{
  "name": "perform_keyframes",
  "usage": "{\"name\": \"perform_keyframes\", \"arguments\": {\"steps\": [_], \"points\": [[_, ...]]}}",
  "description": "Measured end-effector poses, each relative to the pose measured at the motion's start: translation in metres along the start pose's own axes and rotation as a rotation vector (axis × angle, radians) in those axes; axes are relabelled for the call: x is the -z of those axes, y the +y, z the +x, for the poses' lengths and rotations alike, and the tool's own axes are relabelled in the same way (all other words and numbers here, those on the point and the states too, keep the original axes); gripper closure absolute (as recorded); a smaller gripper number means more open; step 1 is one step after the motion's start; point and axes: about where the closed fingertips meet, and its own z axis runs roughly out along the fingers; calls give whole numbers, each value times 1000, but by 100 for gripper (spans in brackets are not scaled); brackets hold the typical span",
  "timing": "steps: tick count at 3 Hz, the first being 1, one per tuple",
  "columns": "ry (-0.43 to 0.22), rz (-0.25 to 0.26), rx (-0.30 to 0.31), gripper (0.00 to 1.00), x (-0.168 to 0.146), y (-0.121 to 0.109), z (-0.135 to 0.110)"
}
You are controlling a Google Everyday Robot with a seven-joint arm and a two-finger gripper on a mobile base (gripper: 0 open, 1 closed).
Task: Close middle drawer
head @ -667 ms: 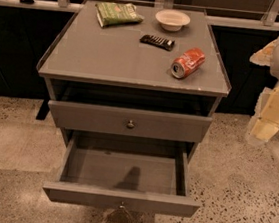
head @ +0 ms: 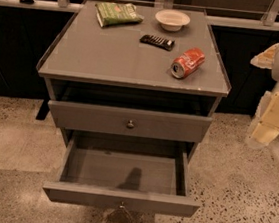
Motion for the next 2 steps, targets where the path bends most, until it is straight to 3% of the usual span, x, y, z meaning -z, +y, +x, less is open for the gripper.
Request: {"name": "perform_keyframes", "arguments": {"steps": [1, 2], "points": [[-50, -11, -21, 0, -14, 9, 13], [-136, -53, -55, 0, -47, 27, 27]]}}
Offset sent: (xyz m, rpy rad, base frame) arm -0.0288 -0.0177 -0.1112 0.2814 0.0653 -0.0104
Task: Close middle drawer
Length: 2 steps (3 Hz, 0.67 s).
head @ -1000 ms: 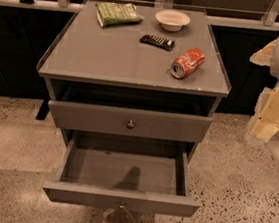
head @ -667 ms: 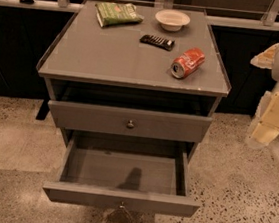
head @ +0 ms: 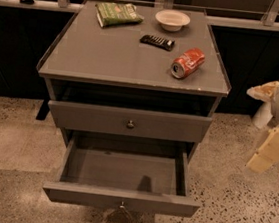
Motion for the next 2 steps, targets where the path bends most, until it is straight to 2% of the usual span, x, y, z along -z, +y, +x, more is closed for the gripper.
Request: {"name": "perform_keyframes", "arguments": {"steps": [1, 2], "points": [[-49, -46, -31, 0, -41, 16, 17], [-13, -78, -49, 0, -91, 39, 28]]}}
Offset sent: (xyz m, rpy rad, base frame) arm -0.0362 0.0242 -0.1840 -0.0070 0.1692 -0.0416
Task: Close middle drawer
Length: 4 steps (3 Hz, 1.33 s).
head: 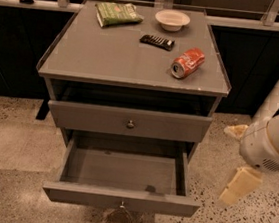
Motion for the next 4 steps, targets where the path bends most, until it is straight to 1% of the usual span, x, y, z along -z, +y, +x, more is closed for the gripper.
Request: {"name": "perform_keyframes", "arguments": {"steps": [1, 2, 3, 4], "points": [[128, -7, 17, 0, -54, 23, 4], [284, -20, 9, 0, -102, 48, 30], [316, -15, -32, 0, -105, 54, 42], [315, -15, -32, 0, -104, 53, 41]]}}
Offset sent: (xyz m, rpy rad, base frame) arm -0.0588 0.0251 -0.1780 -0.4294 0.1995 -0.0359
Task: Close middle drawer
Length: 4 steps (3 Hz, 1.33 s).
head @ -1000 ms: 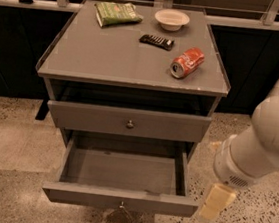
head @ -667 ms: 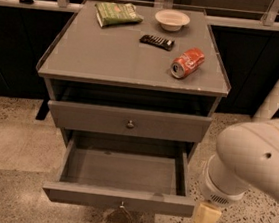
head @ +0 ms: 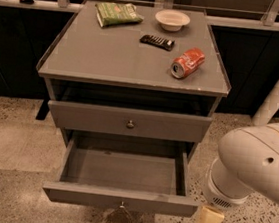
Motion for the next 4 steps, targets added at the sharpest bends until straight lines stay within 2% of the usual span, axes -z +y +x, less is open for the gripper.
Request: {"name": "perform_keyframes", "arguments": {"steps": [1, 2, 3, 4], "points": [[-46, 24, 3, 0, 1, 0, 18], [-183, 52, -112, 0, -14, -18, 71], [-258, 8, -89, 0, -69, -37, 99], [-292, -82, -51, 0, -141, -47, 99]]}}
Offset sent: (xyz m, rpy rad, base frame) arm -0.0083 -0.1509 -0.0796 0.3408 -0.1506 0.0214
